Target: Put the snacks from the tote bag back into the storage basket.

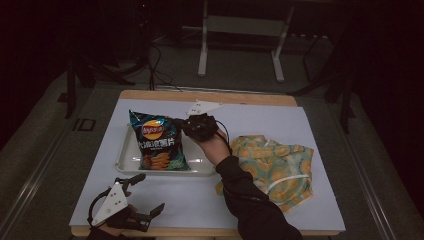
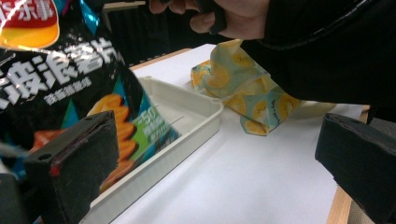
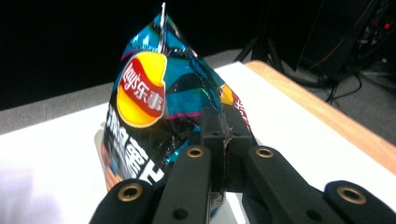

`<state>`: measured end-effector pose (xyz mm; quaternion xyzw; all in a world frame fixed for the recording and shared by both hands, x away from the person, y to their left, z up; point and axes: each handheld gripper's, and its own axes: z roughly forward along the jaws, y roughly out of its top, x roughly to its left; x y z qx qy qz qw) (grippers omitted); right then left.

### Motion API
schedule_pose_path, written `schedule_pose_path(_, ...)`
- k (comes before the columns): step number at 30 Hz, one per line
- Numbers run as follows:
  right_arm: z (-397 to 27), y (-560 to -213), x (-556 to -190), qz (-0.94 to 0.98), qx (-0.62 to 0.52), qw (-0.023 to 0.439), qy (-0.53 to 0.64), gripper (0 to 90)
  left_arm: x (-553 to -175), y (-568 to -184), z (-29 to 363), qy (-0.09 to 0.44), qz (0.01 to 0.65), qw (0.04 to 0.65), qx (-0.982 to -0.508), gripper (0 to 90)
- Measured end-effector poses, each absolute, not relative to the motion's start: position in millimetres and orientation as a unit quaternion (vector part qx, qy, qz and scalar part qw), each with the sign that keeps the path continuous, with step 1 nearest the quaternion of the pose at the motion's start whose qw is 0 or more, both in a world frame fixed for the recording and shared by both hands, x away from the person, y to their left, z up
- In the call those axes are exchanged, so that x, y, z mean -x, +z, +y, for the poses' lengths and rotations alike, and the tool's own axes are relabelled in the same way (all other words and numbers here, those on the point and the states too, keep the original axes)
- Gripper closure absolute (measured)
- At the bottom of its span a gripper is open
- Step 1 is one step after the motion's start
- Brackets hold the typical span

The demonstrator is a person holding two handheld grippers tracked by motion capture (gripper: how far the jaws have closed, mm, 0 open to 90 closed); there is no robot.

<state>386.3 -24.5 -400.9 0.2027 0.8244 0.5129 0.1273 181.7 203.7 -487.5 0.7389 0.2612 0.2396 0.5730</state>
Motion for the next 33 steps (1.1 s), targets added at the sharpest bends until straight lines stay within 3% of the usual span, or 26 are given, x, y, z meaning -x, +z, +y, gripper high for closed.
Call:
schedule_pose_path(14, -25, -423, -412, 0.836, -0.252, 0.125, 0.472, 88.6, -182, -488, 202, 0.233, 0.257, 0.57, -0.745, 0.1)
schedule_pose_path(17, -25, -430, -423, 0.835, -0.276, 0.11, 0.462, 81.7, -182, -488, 202, 0.231, 0.256, 0.571, -0.745, 0.1)
schedule_pose_path(24, -25, -439, -433, 0.839, -0.296, 0.127, 0.438, 73.0, -183, -489, 201, 0.228, 0.256, 0.573, -0.744, 0.1)
schedule_pose_path(25, -24, -439, -435, 0.841, -0.298, 0.137, 0.43, 66.4, -183, -489, 201, 0.227, 0.256, 0.573, -0.744, 0.1)
schedule_pose_path(33, -28, -431, -434, 0.839, -0.303, 0.154, 0.426, 54.3, -183, -489, 201, 0.226, 0.257, 0.574, -0.744, 0.2)
